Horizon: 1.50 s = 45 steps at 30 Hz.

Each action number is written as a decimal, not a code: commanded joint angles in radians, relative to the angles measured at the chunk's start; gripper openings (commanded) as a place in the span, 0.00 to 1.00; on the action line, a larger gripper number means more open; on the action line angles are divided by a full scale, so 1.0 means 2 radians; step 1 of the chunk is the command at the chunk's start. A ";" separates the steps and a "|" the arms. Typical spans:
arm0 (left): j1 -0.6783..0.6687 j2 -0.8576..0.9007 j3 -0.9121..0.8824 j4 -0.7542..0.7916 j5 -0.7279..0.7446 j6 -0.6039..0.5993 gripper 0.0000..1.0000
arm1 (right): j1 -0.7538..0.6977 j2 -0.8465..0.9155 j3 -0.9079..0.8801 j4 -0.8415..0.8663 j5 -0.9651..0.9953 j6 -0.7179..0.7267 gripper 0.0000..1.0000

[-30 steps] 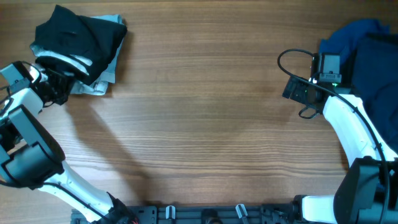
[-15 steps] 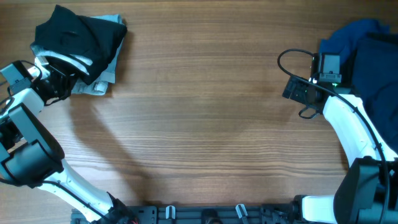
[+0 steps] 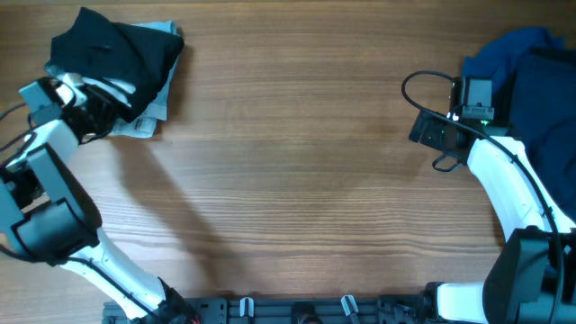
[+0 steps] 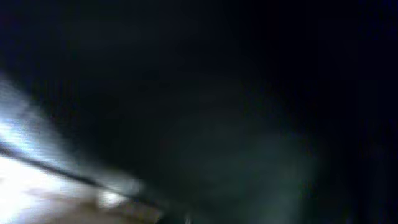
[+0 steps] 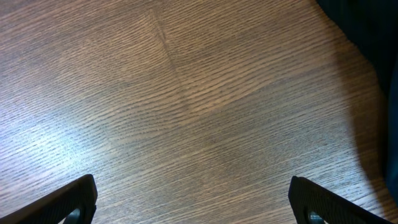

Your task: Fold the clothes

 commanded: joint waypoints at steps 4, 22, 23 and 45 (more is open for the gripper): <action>-0.047 -0.008 -0.006 -0.010 0.092 -0.037 0.04 | 0.000 -0.005 0.004 0.001 0.009 0.001 1.00; -0.062 -0.154 -0.006 -0.251 -0.029 -0.010 0.04 | 0.000 -0.005 0.004 0.001 0.009 0.001 1.00; -0.065 -0.186 -0.006 -0.249 -0.030 -0.001 0.04 | 0.000 -0.005 0.004 0.001 0.009 0.001 1.00; -0.098 -0.044 -0.006 0.052 -0.040 -0.049 0.13 | 0.000 -0.005 0.004 0.001 0.009 0.001 1.00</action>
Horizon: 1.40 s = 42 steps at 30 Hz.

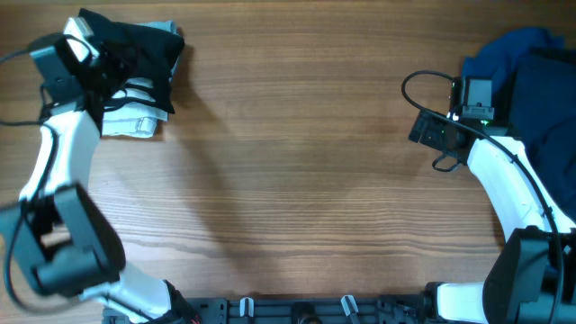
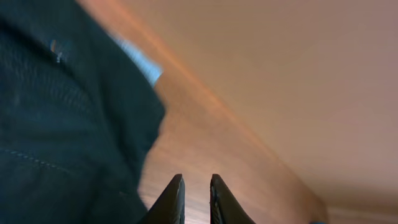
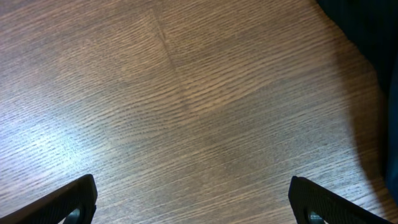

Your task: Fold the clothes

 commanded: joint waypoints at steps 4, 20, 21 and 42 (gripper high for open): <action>0.001 0.135 -0.004 -0.022 0.024 -0.005 0.09 | 0.000 -0.005 0.004 0.001 0.009 0.001 1.00; 0.031 0.024 -0.004 0.083 0.143 -0.105 0.07 | 0.000 -0.005 0.004 0.001 0.009 0.001 1.00; 0.039 0.010 -0.004 0.107 0.143 -0.124 0.08 | 0.000 -0.005 0.004 0.001 0.009 0.001 1.00; 0.123 0.128 -0.004 0.081 -0.049 -0.139 0.04 | 0.000 -0.005 0.004 0.001 0.009 0.001 1.00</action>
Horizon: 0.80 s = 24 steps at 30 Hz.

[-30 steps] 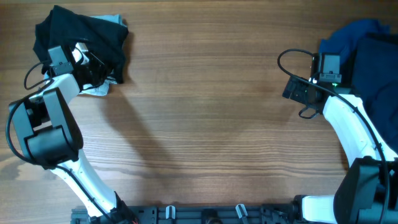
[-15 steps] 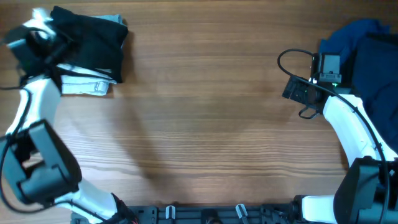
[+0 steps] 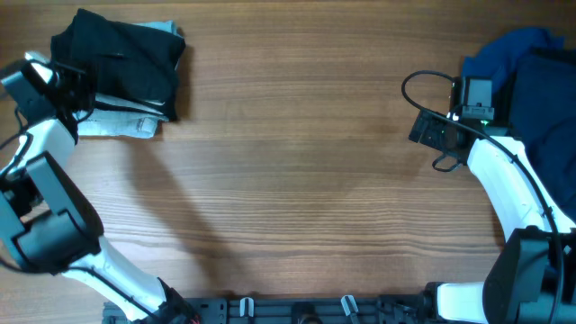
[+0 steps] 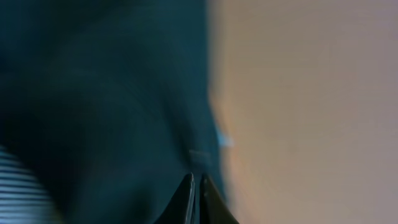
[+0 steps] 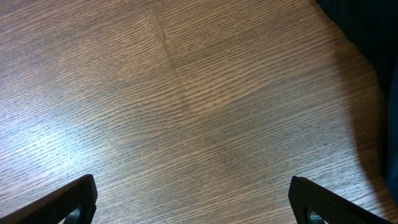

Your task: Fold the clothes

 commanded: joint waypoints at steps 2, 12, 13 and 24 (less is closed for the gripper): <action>0.029 0.058 -0.006 -0.023 -0.054 0.010 0.04 | 0.000 -0.005 0.004 0.001 0.009 0.001 1.00; 0.030 0.041 -0.006 -0.035 -0.009 0.038 0.04 | 0.000 -0.005 0.004 0.001 0.009 0.001 1.00; 0.030 0.023 -0.006 -0.035 -0.003 0.038 0.04 | 0.000 -0.005 0.004 0.001 0.009 0.001 1.00; 0.010 -0.220 -0.006 -0.097 0.033 0.035 0.05 | 0.000 -0.005 0.004 0.001 0.009 0.001 1.00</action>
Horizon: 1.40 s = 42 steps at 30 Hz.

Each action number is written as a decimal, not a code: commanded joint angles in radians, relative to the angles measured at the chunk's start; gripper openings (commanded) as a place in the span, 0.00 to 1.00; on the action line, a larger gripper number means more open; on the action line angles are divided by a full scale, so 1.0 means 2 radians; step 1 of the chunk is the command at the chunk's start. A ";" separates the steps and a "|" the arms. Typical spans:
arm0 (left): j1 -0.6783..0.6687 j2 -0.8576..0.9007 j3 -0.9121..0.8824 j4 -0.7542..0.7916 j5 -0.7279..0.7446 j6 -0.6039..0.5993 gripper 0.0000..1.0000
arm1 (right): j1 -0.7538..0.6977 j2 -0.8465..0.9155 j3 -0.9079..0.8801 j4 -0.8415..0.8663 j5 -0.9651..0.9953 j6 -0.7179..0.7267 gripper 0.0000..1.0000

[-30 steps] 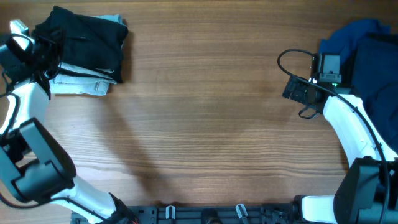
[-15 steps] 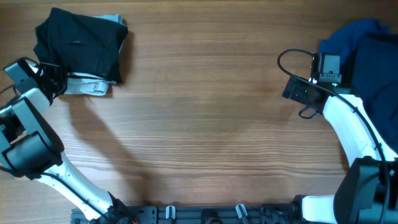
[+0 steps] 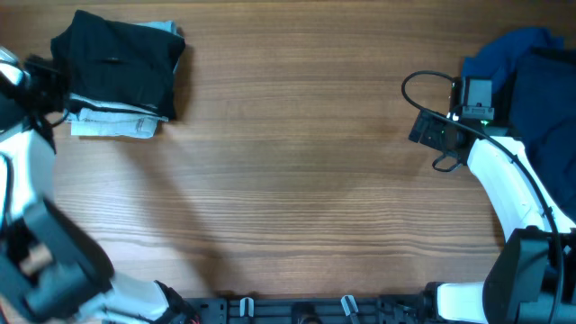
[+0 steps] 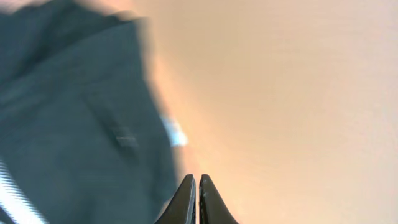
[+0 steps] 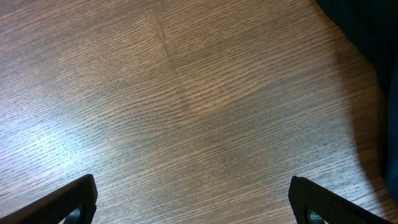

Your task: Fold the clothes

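A folded stack sits at the table's far left, with a black garment [image 3: 115, 56] on top of light striped pieces [image 3: 112, 124]. My left gripper [image 3: 43, 85] hangs just left of the stack, apart from it. In the blurred left wrist view the left gripper [image 4: 197, 182] is shut on nothing, with the black garment [image 4: 74, 118] to its left. A heap of unfolded dark blue clothes [image 3: 531, 63] lies at the far right. My right gripper [image 3: 430, 133] stands left of that heap, and in the wrist view the right gripper [image 5: 193, 199] is wide open over bare wood.
The wooden table [image 3: 297, 180] stretches between the stack and the heap. A black cable [image 3: 423, 85] loops above the right wrist. A corner of the dark blue cloth [image 5: 373, 37] shows at the right wrist view's upper right.
My left gripper, still shut, has moved a little left, off the stack's edge. The left wrist view now shows more table and less black cloth. The right arm is unchanged.
First my left gripper was at the stack's lower left, with the black garment rumpled on top. Then it was at the stack's upper left, the cloth bunched. Later the black garment lay flat on the stack, and now the gripper is clear of it. The right arm never moved.
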 commanded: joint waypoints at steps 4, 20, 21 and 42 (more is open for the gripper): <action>-0.015 -0.083 0.001 -0.044 0.013 0.016 0.51 | 0.000 -0.005 0.004 0.001 0.009 0.001 1.00; -0.015 -0.083 0.001 -0.192 -0.008 0.017 1.00 | 0.000 -0.005 0.004 0.001 0.009 0.001 1.00; -0.015 -0.083 0.001 -0.192 -0.008 0.017 1.00 | 0.000 -0.005 0.004 0.001 0.009 0.001 1.00; -0.015 -0.083 0.001 -0.191 -0.008 0.017 1.00 | 0.006 -0.377 0.003 -0.001 0.008 0.001 1.00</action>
